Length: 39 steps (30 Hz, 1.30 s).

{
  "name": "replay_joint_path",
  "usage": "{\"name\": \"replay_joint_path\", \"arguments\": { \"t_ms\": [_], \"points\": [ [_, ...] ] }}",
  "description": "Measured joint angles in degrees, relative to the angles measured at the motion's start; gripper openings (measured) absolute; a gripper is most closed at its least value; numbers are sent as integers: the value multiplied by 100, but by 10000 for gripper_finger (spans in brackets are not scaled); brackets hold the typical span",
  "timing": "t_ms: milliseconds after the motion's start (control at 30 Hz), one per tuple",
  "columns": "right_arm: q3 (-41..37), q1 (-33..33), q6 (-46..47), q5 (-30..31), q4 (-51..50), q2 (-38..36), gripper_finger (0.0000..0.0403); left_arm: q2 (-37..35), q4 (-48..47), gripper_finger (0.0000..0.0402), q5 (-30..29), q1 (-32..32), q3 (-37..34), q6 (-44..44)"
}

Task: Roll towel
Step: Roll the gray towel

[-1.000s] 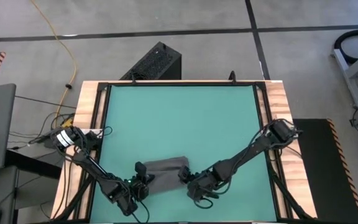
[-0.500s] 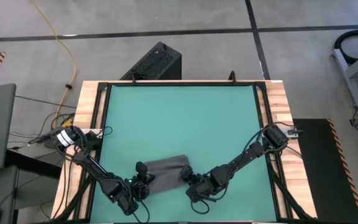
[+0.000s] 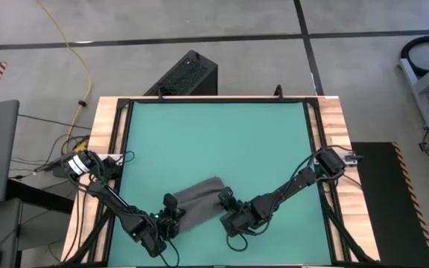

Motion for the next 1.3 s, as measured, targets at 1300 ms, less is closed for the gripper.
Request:
{"name": "replay_joint_path", "arguments": {
  "t_ms": [1300],
  "points": [
    [208,-2133,3440,-3538,-897,-1148,29,-2,407,0,773,69,-15,466]
  ]
}}
